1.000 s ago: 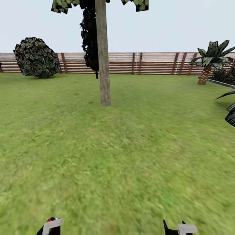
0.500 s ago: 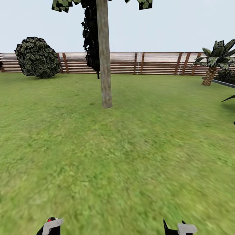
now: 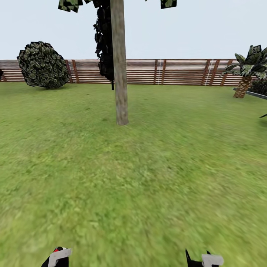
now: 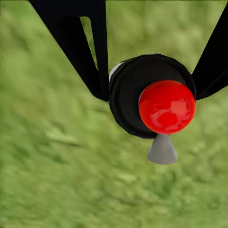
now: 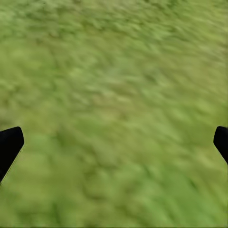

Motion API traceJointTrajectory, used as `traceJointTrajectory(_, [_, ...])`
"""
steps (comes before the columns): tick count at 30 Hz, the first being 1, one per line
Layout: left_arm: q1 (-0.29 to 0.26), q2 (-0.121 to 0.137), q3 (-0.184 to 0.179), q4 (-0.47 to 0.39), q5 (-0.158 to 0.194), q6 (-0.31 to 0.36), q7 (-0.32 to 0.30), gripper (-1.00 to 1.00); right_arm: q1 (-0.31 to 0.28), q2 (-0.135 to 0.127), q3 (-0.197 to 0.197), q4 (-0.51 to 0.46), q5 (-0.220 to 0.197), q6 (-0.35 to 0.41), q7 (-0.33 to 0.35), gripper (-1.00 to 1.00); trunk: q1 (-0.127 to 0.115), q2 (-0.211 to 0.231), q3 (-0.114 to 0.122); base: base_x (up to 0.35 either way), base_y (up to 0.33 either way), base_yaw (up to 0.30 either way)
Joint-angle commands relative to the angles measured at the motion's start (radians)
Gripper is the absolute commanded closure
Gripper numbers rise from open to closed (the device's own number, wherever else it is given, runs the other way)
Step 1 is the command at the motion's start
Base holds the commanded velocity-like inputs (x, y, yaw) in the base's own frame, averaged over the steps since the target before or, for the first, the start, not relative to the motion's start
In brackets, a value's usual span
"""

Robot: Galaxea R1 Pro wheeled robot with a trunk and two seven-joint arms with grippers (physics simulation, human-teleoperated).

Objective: In the garden, pick up the pesticide atomizer on the floor and spray pesticide onto both trees until each tree trunk is fully covered.

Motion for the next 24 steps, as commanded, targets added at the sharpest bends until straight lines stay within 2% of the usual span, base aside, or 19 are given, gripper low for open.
traceJointTrajectory(1, [0.0,0.0,0.0,0.0,0.0,0.0,0.0,1.0,0.0,0.0,0.0,0.0,0.0,0.0,0.0,-1.0,0.0,0.0,0.0,0.338,0.0,0.0])
traceJointTrajectory(16, [0.0,0.0,0.0,0.0,0.0,0.001,0.0,1.0,0.0,0.0,0.001,0.0,0.0,0.0,0.0,-1.0,0.0,0.0,-0.008,0.338,0.0,0.005])
traceJointTrajectory(24, [0.0,0.0,0.0,0.0,0.0,0.001,0.0,1.0,0.0,0.0,0.001,0.001,0.0,0.0,0.0,-1.0,0.0,0.0,-0.016,0.338,0.0,0.121])
